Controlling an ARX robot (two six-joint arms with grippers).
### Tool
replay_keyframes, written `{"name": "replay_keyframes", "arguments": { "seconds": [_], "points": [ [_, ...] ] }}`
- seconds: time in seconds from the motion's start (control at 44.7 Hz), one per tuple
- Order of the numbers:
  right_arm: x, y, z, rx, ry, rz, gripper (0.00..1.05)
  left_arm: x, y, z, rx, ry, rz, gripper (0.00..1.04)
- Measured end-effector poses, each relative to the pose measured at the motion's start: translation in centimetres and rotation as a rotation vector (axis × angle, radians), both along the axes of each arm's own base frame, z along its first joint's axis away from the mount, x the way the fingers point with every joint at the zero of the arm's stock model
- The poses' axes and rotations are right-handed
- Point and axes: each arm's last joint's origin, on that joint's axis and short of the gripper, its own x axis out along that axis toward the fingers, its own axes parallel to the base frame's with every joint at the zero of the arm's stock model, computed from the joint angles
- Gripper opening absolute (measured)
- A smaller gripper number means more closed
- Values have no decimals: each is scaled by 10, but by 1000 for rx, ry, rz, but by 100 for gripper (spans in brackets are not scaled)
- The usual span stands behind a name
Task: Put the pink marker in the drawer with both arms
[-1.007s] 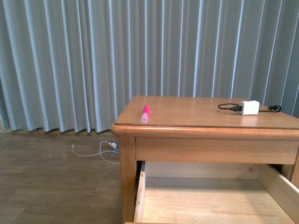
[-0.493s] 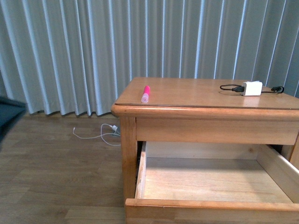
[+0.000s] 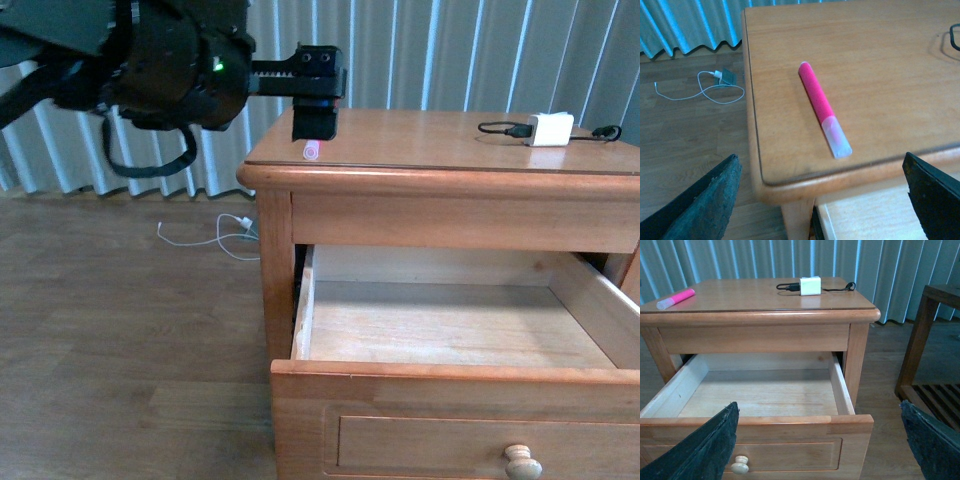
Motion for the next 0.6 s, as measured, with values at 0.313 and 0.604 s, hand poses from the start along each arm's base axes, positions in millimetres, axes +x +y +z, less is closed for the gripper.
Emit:
{"name": "replay_keyframes", "arguments": {
  "seconds": [0.313,0.604],
  "points": [
    [0,0,0,0,0,0,96,63,-30,-5,-15,39,37,99],
    [0,0,0,0,0,0,96,86,-37,-18,61,119,55,99]
  ]
}}
